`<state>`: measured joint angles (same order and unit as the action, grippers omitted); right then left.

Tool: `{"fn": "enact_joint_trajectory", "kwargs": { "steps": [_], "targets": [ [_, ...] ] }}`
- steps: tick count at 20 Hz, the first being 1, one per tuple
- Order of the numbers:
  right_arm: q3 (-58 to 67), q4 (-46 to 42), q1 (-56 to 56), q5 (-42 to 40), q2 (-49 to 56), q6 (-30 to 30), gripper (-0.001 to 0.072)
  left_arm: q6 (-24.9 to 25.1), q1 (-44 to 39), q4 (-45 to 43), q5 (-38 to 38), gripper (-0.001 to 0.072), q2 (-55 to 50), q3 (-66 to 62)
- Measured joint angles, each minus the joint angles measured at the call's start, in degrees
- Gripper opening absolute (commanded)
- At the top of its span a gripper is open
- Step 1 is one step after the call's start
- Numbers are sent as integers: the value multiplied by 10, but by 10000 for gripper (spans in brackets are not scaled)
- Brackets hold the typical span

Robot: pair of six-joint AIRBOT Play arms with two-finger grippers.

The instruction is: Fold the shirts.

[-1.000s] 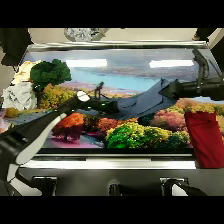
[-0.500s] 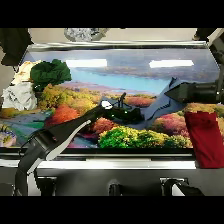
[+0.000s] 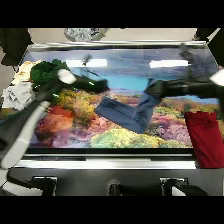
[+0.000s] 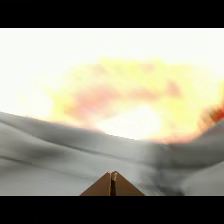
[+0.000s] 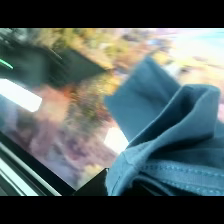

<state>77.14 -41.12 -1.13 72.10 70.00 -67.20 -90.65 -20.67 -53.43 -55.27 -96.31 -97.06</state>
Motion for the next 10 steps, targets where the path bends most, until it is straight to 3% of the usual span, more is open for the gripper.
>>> {"fn": "enact_joint_trajectory", "kwargs": {
  "steps": [3, 4, 5, 6, 7, 10],
  "targets": [
    [0, 48, 72, -78, 84, 16, 41, -7, 64, -60, -25, 32, 81, 0],
    [0, 68, 93, -103, 116, 21, 73, -8, 81, -73, -31, 32, 106, 0],
    [0, 93, 111, -129, 148, 27, 284, -8, 94, -82, -35, 32, 126, 0],
    [0, 119, 124, -146, 176, 35, 591, -8, 103, -89, -41, 32, 144, 0],
    [0, 148, 136, -162, 203, 49, 663, -8, 109, -94, -46, 32, 157, 0],
    [0, 211, 146, -193, 243, 91, 662, -8, 121, -112, -51, 32, 177, 5]
  ]
}}
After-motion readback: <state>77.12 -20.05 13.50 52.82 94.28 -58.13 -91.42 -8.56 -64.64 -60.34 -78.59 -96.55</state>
